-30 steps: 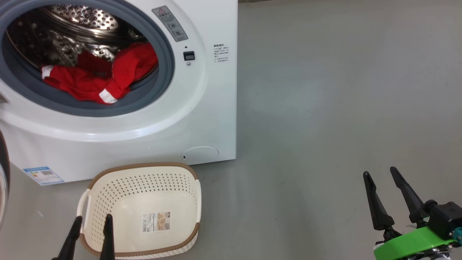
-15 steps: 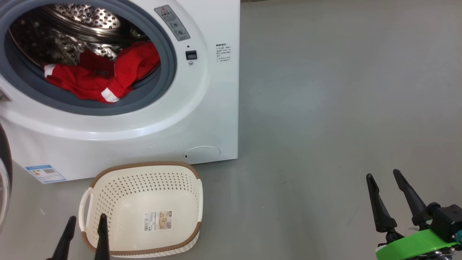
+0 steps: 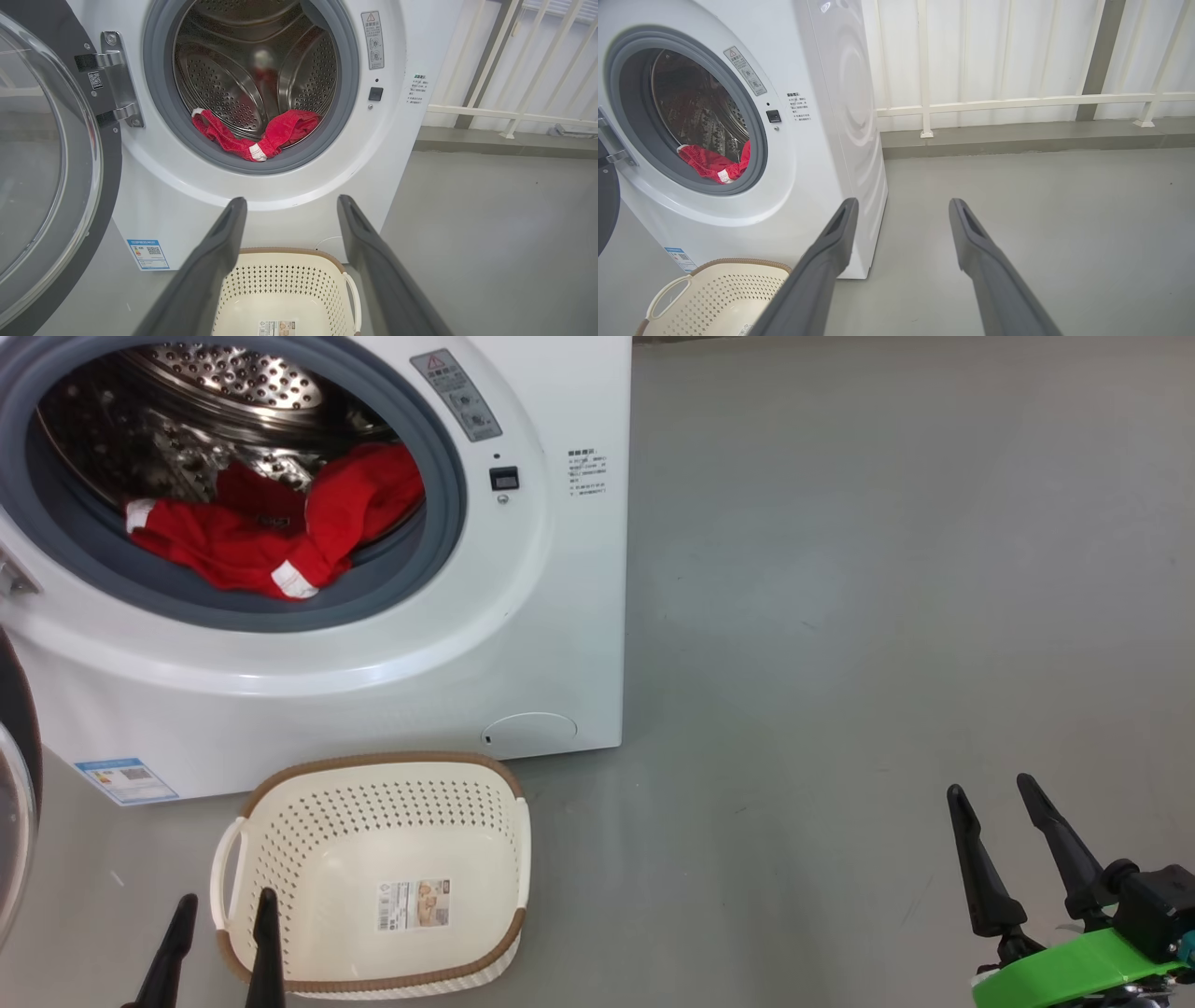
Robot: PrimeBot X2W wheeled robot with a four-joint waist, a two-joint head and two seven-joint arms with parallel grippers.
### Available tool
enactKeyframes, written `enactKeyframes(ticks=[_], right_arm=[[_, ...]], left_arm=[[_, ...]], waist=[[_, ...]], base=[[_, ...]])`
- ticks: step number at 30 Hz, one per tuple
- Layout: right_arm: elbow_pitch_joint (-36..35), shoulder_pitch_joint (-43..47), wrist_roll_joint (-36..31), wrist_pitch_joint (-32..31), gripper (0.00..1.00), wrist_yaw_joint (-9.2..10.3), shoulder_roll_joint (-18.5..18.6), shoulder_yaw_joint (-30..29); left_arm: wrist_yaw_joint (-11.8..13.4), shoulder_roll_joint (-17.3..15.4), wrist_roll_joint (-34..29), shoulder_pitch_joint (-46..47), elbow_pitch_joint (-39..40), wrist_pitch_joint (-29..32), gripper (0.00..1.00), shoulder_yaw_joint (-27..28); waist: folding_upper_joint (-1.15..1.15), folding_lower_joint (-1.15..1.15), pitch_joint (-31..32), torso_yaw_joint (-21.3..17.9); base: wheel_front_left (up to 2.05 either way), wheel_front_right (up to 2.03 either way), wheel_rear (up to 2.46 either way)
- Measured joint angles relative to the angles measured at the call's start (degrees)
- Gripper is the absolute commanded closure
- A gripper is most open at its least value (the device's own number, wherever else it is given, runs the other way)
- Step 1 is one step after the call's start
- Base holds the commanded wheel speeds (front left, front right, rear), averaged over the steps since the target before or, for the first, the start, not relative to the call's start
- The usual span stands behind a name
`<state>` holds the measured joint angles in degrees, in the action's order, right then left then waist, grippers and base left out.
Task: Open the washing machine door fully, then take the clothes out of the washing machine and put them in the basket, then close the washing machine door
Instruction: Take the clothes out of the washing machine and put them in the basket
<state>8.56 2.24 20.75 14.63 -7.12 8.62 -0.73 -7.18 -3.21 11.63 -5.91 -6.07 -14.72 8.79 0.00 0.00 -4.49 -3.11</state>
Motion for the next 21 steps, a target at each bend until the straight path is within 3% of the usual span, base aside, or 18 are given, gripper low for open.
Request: enactKeyframes(ticks=[10, 21], right_arm=[[-0.01, 0.0, 0.0, 0.0, 0.0, 0.0, -0.1, 0.02], [-0.03, -0.01, 0.0, 0.0, 0.0, 0.0, -0.15, 0.11]], left_arm=[[0.0, -0.05, 0.02, 0.04, 0.0, 0.0, 0.0, 0.14], [0.0, -0.26, 0.1, 0.1, 0.01, 0.0, 0.0, 0.26]], waist=[[0.0, 0.0, -0.34, 0.41], [0.0, 0.0, -0.67, 0.37]], base=[[0.1, -0.17, 0.08], [0.93, -1.22, 0.29]])
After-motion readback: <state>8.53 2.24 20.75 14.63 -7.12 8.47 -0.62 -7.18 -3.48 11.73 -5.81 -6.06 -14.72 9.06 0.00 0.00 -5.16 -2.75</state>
